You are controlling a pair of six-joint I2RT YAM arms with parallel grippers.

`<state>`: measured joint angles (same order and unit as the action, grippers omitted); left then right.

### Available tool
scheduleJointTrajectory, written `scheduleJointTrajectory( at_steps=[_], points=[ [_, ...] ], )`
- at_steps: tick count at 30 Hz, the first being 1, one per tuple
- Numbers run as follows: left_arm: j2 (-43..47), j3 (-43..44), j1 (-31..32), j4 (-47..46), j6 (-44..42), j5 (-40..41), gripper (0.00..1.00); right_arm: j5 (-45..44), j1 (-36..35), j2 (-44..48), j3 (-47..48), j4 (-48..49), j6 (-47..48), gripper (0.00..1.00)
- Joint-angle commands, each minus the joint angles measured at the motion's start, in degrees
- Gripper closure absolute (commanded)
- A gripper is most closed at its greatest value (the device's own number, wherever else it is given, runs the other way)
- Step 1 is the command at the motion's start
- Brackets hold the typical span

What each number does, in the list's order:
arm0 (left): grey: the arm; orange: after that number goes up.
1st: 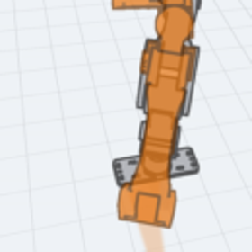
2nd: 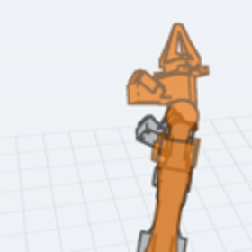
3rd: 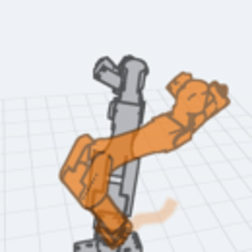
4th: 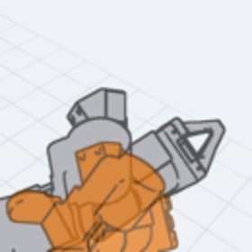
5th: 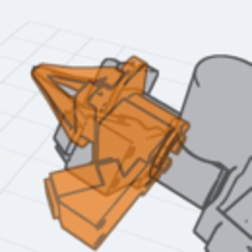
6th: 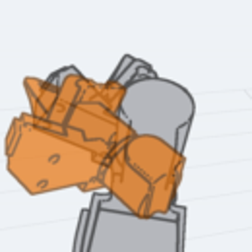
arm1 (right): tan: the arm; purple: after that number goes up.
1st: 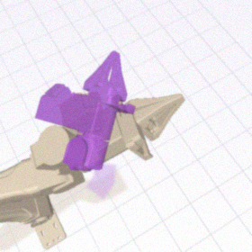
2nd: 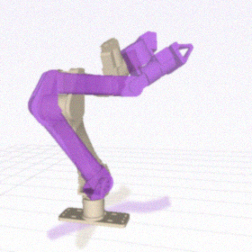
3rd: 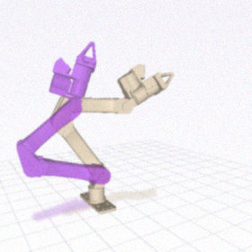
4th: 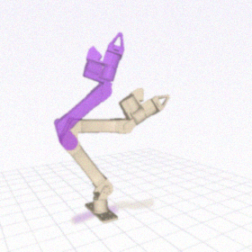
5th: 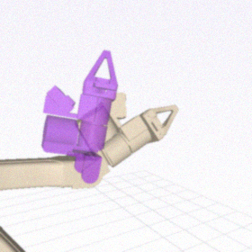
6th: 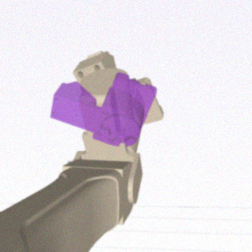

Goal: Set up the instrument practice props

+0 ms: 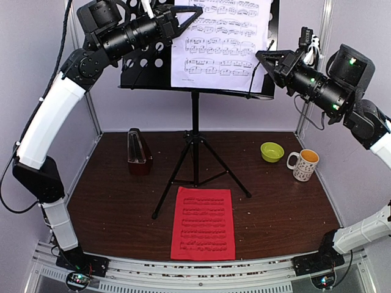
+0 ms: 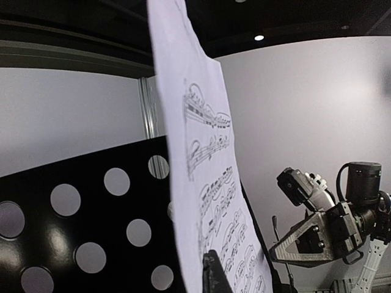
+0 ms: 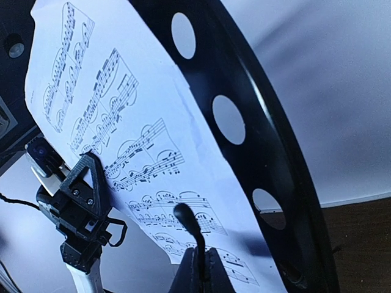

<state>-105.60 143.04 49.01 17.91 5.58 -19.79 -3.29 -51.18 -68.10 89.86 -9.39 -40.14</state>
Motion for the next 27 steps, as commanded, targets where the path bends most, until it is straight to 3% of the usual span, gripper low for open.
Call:
scheduleJointTrajectory(
  at_steps=[1, 27],
  points=[
    [-1.20, 1.54, -0.49, -5.37, -2.58, -2.93, 1.00, 2.06, -0.24, 1.96, 0.67, 1.31, 4.76, 1.00],
    [-4.47, 0.54, -0.15, -10.38, -4.77, -6.04, 1.00, 4.09, -0.25, 2.11, 2.13, 0.87, 10.35, 1.00]
  ],
)
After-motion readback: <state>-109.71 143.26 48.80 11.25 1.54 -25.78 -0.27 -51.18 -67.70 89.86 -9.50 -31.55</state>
